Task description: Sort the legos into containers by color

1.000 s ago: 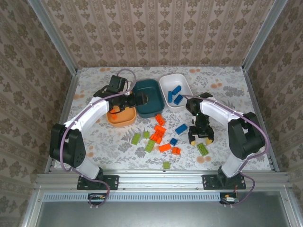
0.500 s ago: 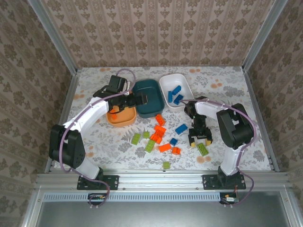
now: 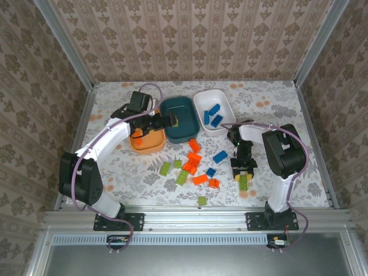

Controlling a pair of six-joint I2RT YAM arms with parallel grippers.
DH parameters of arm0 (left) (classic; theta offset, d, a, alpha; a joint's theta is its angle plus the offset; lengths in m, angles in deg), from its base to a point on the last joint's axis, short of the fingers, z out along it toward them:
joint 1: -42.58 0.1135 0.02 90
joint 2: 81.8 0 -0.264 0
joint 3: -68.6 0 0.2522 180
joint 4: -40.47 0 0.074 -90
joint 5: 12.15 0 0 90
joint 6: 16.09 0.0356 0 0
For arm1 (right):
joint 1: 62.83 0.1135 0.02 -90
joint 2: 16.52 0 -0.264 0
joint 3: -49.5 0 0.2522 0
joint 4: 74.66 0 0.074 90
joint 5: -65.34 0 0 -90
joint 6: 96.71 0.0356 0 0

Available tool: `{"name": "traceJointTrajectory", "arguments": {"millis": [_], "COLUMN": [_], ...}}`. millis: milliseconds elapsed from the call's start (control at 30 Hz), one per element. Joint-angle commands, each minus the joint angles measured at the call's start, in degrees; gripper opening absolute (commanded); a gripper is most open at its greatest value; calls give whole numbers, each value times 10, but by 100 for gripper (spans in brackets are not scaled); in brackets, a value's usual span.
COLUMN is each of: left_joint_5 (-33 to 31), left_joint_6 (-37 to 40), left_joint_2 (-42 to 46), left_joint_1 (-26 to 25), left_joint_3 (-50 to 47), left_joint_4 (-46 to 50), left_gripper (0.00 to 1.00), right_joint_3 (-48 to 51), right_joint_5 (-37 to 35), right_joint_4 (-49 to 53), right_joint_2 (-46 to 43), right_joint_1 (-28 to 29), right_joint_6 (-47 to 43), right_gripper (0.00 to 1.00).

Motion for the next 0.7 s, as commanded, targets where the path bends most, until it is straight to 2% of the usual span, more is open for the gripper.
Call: {"name": "traceJointTrajectory", "arguments": {"millis": [0, 133, 300, 467, 667], "left_joint_5": [1, 1, 1, -2, -8], "left_joint_6": [2, 0, 0, 0, 10], "left_joint_2": [18, 22, 32, 54, 101], "left_joint_1": [6, 8, 12, 24, 50], "left_joint_3": [-6, -8, -13, -29, -54], "left_joint_4": [9, 6, 6, 7, 32], "left_gripper": [100, 100, 100, 100, 100], "right_joint_3": [4, -36, -188, -362, -536], "right_joint_5": [-34, -26, 39, 141, 204], "right_joint_4": [3, 35, 83, 31, -88], "right_joint_2": [-13, -50, -63, 0, 130], "right_joint_1": [-14, -26, -28, -16, 23], "right_joint_6": [6, 11, 25, 79, 175], "right_gripper": [32, 31, 30, 30, 30]}}
